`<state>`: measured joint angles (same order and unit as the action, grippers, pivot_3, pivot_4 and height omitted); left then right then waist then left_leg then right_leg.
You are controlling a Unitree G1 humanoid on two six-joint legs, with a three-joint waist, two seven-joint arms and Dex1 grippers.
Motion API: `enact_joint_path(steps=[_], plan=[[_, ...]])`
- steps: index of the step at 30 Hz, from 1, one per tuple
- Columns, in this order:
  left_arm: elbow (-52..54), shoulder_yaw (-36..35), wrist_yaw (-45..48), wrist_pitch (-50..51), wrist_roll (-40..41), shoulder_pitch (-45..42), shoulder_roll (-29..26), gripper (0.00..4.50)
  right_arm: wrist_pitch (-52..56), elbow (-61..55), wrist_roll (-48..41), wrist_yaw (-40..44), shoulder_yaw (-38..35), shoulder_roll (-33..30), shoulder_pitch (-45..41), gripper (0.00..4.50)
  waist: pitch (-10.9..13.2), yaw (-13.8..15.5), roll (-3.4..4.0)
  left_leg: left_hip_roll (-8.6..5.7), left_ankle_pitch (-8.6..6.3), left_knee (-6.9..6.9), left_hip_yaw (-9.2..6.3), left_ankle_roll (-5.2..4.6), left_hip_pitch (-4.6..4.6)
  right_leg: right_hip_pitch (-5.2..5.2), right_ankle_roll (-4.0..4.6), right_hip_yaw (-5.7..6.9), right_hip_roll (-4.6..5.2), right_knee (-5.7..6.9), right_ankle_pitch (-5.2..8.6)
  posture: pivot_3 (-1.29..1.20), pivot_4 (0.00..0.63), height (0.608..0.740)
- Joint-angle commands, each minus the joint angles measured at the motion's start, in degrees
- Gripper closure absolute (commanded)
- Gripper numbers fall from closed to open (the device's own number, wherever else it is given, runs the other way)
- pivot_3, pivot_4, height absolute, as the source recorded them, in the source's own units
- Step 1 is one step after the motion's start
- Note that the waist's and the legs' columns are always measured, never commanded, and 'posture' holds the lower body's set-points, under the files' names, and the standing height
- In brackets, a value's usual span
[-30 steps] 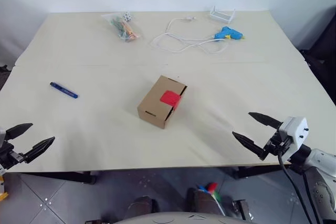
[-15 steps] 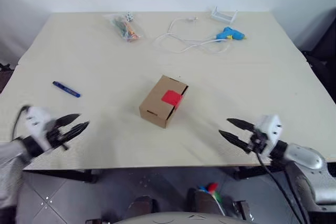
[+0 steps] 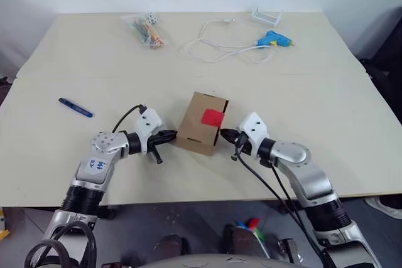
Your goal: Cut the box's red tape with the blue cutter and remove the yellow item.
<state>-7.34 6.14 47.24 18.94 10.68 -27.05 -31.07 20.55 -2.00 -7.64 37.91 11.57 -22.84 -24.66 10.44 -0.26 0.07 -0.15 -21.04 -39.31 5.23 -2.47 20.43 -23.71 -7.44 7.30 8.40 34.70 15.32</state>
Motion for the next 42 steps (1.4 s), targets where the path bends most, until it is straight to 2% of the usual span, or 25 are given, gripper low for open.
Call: enact_joint_path(steps=[1,9,15,17,20,22,25,28,30,32,34,36,38,40,42], plan=[[6.3,3.9,4.3,3.0,1.4,0.5,0.6,4.50,-0.4,2.2,-0.4,1.7,-0.8,0.0,-4.1,4.45,0.0,0.1,0.00,-0.01,0.01,-0.05,-0.01,-0.01,0.00,0.03,0.00,0.00,0.02,-0.01,0.00,0.00,0.150,0.740],[11.2,8.7,4.1,7.7,1.6,1.5,6.6,4.50,-6.3,17.6,0.3,14.3,-1.0,-6.2,-12.6,4.45,0.0,0.0,0.02,0.02,0.00,-0.43,-0.13,-0.05,0.08,0.21,-0.02,0.03,0.02,-0.02,-0.02,0.00,0.150,0.740],[11.8,8.9,1.7,9.5,0.6,1.8,8.7,4.50,-13.4,30.5,3.5,18.6,-1.0,-8.4,-18.3,4.45,0.0,0.0,0.02,0.02,0.02,-0.63,-0.09,-0.08,0.12,0.22,-0.02,-0.04,0.04,0.02,-0.02,0.00,0.150,0.740],[12.8,8.7,2.0,10.6,0.6,2.4,7.1,4.50,-14.8,32.1,3.5,19.4,-1.8,-9.2,-18.9,4.45,0.0,-0.1,0.02,0.04,0.02,-0.64,-0.11,-0.07,0.12,0.22,-0.02,-0.03,0.05,0.04,-0.02,0.00,0.150,0.740],[16.0,6.4,5.6,9.2,1.7,5.2,1.2,4.50,-14.4,29.5,0.6,23.5,-4.6,-12.2,-17.5,4.45,0.0,-0.1,0.04,0.04,0.01,-0.63,-0.13,-0.07,0.12,0.21,-0.02,-0.01,0.07,0.04,-0.02,0.00,0.150,0.740],[18.3,2.4,7.5,8.9,5.0,7.5,-1.5,4.50,-14.1,26.7,-1.7,26.5,-6.4,-14.6,-15.6,4.45,0.1,-0.2,0.10,0.06,0.01,-0.62,-0.16,-0.06,0.14,0.19,-0.01,0.00,0.06,0.05,-0.02,0.00,0.150,0.740],[21.3,-7.9,11.0,8.8,12.1,13.9,-6.2,4.50,-12.3,20.7,-8.4,32.5,-10.9,-18.0,-10.3,4.45,0.1,-0.1,0.15,0.09,0.00,-0.63,-0.28,-0.04,0.21,0.19,-0.01,0.09,0.09,-0.01,-0.01,0.00,0.150,0.740],[21.0,-17.8,6.6,6.4,11.9,20.0,-8.1,4.50,-11.5,12.5,-17.8,38.9,-16.8,-19.5,-3.2,3.93,0.1,0.1,0.15,0.12,-0.02,-0.63,-0.43,-0.03,0.25,0.28,0.00,0.14,0.12,-0.15,-0.01,0.00,0.150,0.740],[21.2,-25.7,3.7,4.5,12.9,25.0,-7.3,4.12,-9.9,7.3,-23.0,37.8,-21.1,-18.4,0.6,3.28,0.1,0.2,0.21,0.13,-0.04,-0.64,-0.60,0.01,0.27,0.36,0.01,0.15,0.12,-0.19,-0.02,0.00,0.150,0.740],[21.4,-33.8,0.7,3.0,14.5,30.2,-5.5,3.70,-9.2,2.4,-24.4,35.5,-23.3,-18.2,4.3,2.69,0.1,0.1,0.25,0.08,-0.04,-0.66,-0.59,0.00,0.27,0.37,0.01,0.23,0.16,-0.22,-0.02,0.00,0.150,0.740],[19.0,-44.1,-3.0,0.8,15.5,35.9,-3.2,3.07,-9.7,-4.2,-25.7,34.7,-24.1,-17.7,8.9,1.98,0.1,0.0,0.24,0.11,-0.10,-0.65,-0.57,0.00,0.25,0.37,0.02,0.17,0.20,-0.23,-0.02,0.00,0.150,0.740],[14.0,-55.6,-8.0,-1.6,16.9,40.3,-1.1,2.47,-12.2,-9.1,-28.0,32.4,-26.1,-14.5,12.2,1.34,0.1,0.0,0.24,0.24,-0.16,-0.65,-0.58,0.07,0.25,0.36,0.07,0.18,0.18,-0.26,-0.05,0.00,0.150,0.740],[11.7,-62.7,-12.4,-3.0,17.9,42.8,0.3,1.87,-12.4,-11.3,-29.2,30.2,-26.8,-12.6,13.9,0.68,0.2,-0.1,0.18,0.46,-0.27,-0.62,-0.56,0.23,0.19,0.36,0.16,0.20,0.14,-0.27,-0.03,0.00,0.150,0.740],[11.3,-66.4,-16.0,-2.9,19.5,43.6,1.6,1.25,-8.4,-12.6,-32.9,29.7,-26.9,-12.5,14.5,0.02,0.2,0.3,0.20,0.45,-0.31,-0.64,-0.53,0.20,0.18,0.36,0.19,0.30,0.11,-0.24,-0.04,0.00,0.150,0.740],[12.5,-67.6,-18.5,-3.2,20.0,44.2,3.2,0.75,-9.2,-12.7,-33.2,29.5,-26.8,-11.9,14.1,0.00,0.2,1.3,0.20,0.31,-0.37,-0.68,-0.49,0.00,0.15,0.40,0.18,0.25,0.18,-0.29,-0.04,0.00,0.150,0.740]])
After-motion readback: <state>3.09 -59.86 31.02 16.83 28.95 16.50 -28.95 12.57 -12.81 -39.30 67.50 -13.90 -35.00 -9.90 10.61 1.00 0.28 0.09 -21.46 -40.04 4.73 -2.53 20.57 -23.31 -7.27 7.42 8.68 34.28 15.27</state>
